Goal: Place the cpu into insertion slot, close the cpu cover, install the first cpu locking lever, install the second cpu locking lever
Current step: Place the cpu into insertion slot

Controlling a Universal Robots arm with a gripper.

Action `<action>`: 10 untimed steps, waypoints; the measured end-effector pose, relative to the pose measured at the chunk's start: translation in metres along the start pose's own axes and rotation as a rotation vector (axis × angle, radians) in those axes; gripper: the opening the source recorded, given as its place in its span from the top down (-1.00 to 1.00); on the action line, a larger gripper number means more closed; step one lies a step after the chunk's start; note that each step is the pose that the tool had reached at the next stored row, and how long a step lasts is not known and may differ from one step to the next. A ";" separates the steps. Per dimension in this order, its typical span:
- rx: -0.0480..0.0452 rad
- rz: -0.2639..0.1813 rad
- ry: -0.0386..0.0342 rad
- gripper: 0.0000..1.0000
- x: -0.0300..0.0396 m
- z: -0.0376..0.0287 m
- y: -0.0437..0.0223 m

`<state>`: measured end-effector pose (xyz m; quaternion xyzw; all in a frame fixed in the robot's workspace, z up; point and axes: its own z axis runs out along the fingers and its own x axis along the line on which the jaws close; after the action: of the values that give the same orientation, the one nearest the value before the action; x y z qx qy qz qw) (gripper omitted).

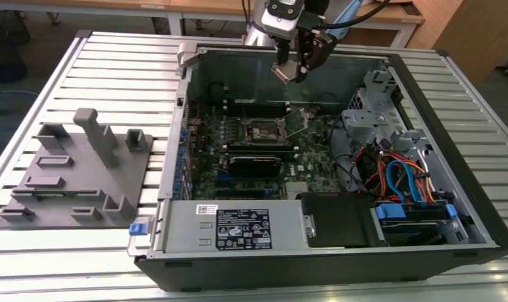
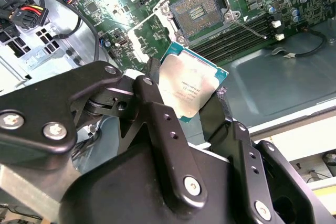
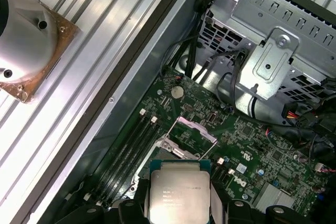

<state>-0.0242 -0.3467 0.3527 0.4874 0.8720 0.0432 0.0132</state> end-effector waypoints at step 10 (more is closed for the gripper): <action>-0.0001 0.004 -0.0004 -0.08 0.0000 0.0000 0.0000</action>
<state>-0.0242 -0.3467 0.3527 0.4890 0.8711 0.0432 0.0133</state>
